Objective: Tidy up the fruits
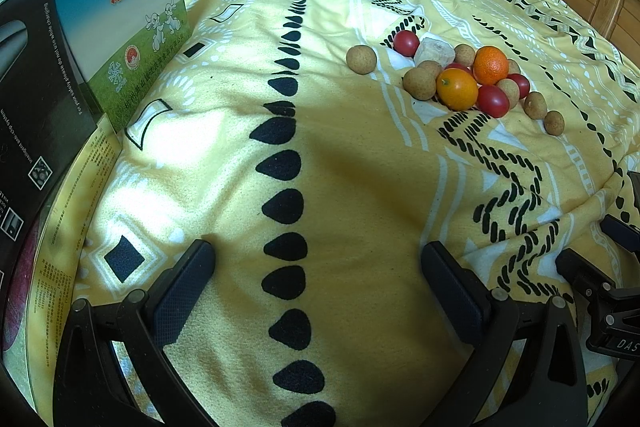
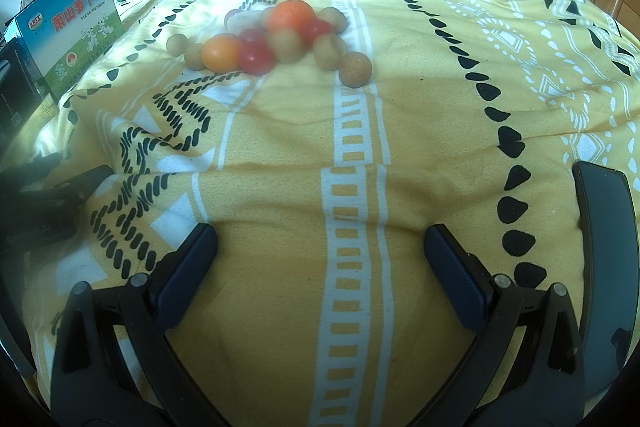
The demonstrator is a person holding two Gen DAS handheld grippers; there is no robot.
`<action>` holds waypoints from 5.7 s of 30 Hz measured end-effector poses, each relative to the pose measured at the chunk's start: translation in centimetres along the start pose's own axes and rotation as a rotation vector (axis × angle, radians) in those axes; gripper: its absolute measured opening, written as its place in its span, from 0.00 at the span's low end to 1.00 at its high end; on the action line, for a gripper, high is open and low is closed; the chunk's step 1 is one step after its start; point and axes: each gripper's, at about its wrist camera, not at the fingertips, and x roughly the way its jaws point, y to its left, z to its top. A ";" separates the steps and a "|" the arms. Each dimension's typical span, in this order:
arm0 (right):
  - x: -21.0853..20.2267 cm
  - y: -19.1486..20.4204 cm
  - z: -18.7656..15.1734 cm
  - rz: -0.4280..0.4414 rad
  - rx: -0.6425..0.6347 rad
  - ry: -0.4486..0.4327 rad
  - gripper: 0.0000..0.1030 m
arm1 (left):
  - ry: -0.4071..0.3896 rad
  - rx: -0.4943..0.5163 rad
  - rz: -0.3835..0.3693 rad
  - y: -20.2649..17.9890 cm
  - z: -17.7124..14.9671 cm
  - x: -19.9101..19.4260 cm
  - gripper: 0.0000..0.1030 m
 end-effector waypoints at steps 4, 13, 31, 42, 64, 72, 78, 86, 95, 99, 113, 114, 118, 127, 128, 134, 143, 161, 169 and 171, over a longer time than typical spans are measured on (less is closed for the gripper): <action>0.0 0.0 0.0 0.000 0.000 0.000 1.00 | 0.000 0.000 0.000 0.0 0.0 0.0 1.00; 0.0 0.0 0.0 0.000 0.000 0.000 1.00 | 0.001 0.003 0.008 -0.1 0.1 0.1 1.00; 0.0 0.0 0.0 0.000 0.000 0.000 1.00 | -0.006 -0.004 -0.005 0.1 -0.1 0.0 1.00; 0.0 0.0 0.0 0.000 0.001 -0.001 1.00 | -0.011 -0.011 -0.029 0.6 -0.1 -0.1 1.00; 0.0 -0.3 0.0 0.013 -0.008 -0.004 1.00 | -0.011 0.003 -0.011 0.2 0.0 0.0 1.00; 0.0 -0.3 0.0 0.014 -0.007 -0.004 1.00 | -0.011 0.003 -0.011 0.2 0.0 0.0 1.00; 0.0 -0.3 0.0 0.014 -0.008 -0.004 1.00 | -0.011 0.003 -0.011 0.2 0.0 0.0 1.00; 0.1 -0.1 0.0 0.016 -0.008 -0.005 1.00 | -0.011 0.003 -0.011 0.2 0.0 0.0 1.00; 0.1 -0.2 0.0 0.016 -0.007 -0.004 1.00 | -0.011 0.003 -0.011 0.2 0.0 0.0 1.00; 0.1 -0.2 0.0 0.017 -0.007 -0.005 1.00 | -0.011 0.003 -0.011 0.2 0.0 0.0 1.00; 0.1 -0.2 0.0 0.018 -0.006 -0.005 1.00 | -0.011 0.002 -0.012 0.2 0.0 0.0 1.00; 0.1 -0.2 0.0 0.017 -0.006 -0.004 1.00 | -0.011 0.002 -0.012 0.2 0.0 0.0 1.00; 0.1 -0.2 0.0 0.018 -0.006 -0.005 1.00 | -0.011 0.002 -0.012 0.2 0.0 0.0 1.00; 0.1 -0.2 0.0 0.018 -0.006 -0.005 1.00 | -0.011 0.002 -0.012 0.2 0.0 0.0 1.00; 0.1 -0.2 0.0 0.018 -0.006 -0.005 1.00 | -0.011 0.002 -0.012 0.2 0.0 0.0 1.00; 0.1 -0.2 0.0 0.018 -0.006 -0.005 1.00 | -0.011 0.002 -0.012 0.2 0.0 0.1 1.00; 0.1 -0.2 0.0 0.019 -0.005 -0.005 1.00 | -0.011 0.002 -0.013 0.2 0.0 0.1 1.00; 0.0 0.4 0.2 0.010 -0.003 -0.002 1.00 | -0.115 -0.078 -0.129 1.0 5.1 -2.3 0.99; -0.6 -0.5 0.3 0.096 -0.003 0.041 1.00 | -0.028 -0.073 -0.202 -0.9 11.7 4.8 0.57; -0.5 -0.6 0.5 0.115 -0.013 0.061 1.00 | -0.017 -0.057 -0.192 -1.4 12.0 5.9 0.53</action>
